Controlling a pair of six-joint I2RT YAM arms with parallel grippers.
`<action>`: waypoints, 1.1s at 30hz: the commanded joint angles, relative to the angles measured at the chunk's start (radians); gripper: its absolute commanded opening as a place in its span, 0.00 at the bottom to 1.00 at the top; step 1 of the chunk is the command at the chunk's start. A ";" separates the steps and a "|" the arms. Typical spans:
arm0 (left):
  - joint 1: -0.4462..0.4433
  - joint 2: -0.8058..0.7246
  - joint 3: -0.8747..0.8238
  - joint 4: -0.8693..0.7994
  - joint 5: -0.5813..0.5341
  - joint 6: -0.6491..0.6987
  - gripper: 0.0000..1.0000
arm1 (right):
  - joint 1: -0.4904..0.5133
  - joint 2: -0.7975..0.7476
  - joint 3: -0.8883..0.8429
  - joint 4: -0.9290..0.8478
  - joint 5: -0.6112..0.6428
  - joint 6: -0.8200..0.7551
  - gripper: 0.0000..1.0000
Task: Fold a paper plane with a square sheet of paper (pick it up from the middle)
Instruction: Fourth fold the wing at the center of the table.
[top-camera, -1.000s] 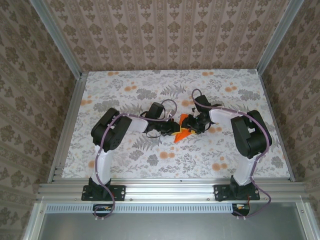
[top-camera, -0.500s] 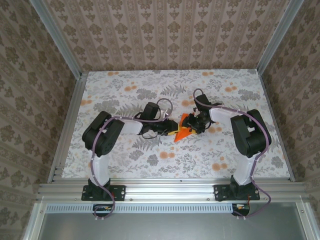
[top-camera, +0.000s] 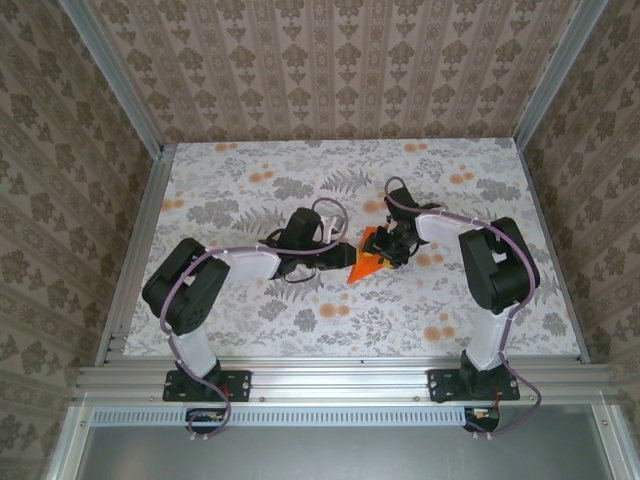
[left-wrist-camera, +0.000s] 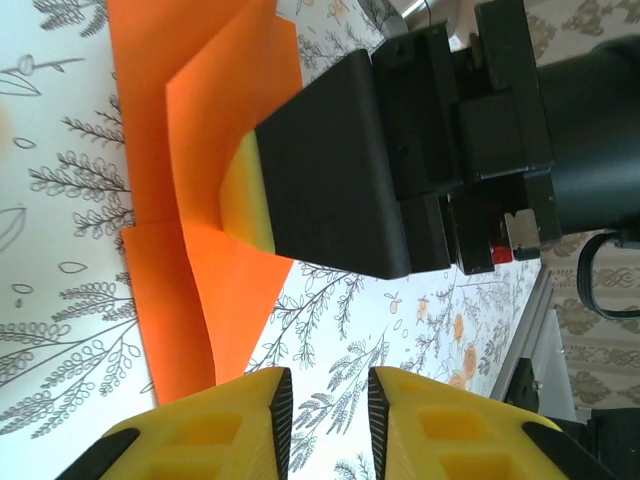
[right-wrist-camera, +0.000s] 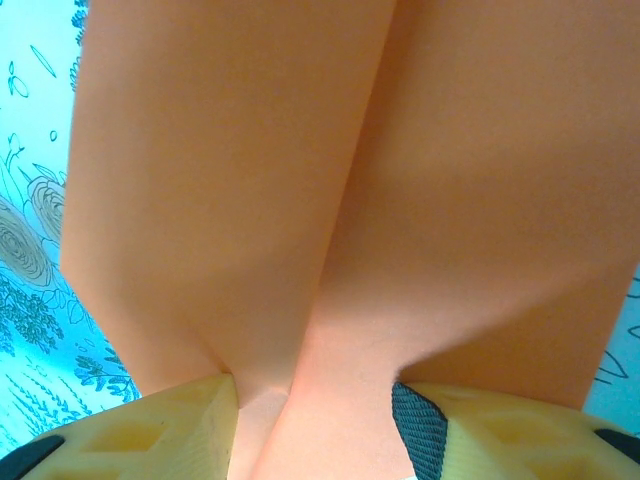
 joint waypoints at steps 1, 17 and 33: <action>-0.014 0.030 0.007 0.004 -0.022 0.049 0.25 | -0.002 0.123 -0.064 -0.118 0.193 0.032 0.52; -0.026 0.130 0.064 -0.013 -0.010 0.062 0.19 | -0.003 0.149 -0.061 -0.135 0.210 0.064 0.51; -0.026 0.137 0.091 -0.119 -0.078 0.107 0.19 | -0.005 0.154 -0.062 -0.137 0.217 0.066 0.52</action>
